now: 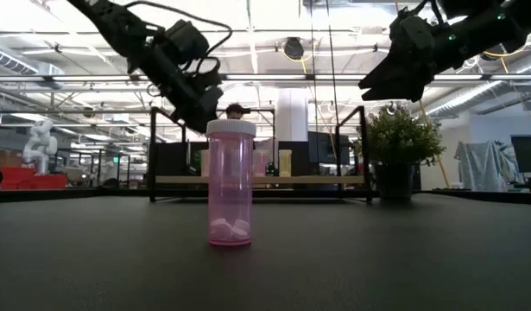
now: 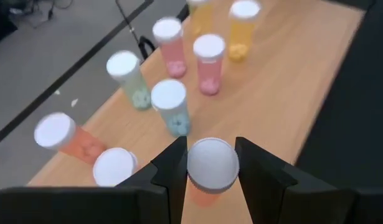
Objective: Pick and place medicine bottles onto shelf by color
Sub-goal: Put the orange pill bottle on the shelf aligned with the other orange pill bottles
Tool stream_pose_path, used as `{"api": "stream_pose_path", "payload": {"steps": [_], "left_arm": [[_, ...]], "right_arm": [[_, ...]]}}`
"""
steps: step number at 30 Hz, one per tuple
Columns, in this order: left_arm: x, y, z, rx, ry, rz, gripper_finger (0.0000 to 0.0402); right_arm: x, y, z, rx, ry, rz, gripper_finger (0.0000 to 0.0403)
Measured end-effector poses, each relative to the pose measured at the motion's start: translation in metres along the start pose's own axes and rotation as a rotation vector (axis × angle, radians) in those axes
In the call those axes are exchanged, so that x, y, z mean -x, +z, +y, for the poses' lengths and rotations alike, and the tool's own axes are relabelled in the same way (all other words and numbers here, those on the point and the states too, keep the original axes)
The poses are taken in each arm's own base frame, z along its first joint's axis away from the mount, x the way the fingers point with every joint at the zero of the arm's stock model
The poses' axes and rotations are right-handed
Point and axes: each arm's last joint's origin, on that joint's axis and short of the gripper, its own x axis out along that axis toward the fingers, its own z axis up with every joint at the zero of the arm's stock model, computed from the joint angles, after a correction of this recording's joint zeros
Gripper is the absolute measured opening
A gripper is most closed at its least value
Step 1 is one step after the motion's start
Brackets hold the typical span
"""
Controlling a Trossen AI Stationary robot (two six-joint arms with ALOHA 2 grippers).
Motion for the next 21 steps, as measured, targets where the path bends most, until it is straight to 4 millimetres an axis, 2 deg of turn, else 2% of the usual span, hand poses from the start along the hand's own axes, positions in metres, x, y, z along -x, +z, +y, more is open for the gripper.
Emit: {"api": "stream_pose_path", "payload": {"steps": [6, 12, 16, 21], "left_arm": [[-0.003, -0.009, 0.003, -0.013, 0.014, 0.022, 0.0127], [-0.001, 0.000, 0.002, -0.046, 0.012, -0.030, 0.0127], [0.007, 0.028, -0.003, 0.002, -0.001, -0.112, 0.0127], [0.034, 0.086, -0.014, 0.106, -0.120, -0.294, 0.0127]], "right_arm": [[-0.001, 0.001, -0.005, -0.002, -0.002, 0.003, 0.0224], [-0.001, 0.001, -0.007, -0.008, -0.015, 0.001, 0.0224], [-0.001, 0.002, -0.007, -0.012, 0.001, -0.007, 0.0224], [-0.002, 0.013, 0.000, -0.028, 0.149, -0.096, 0.0224]]}}
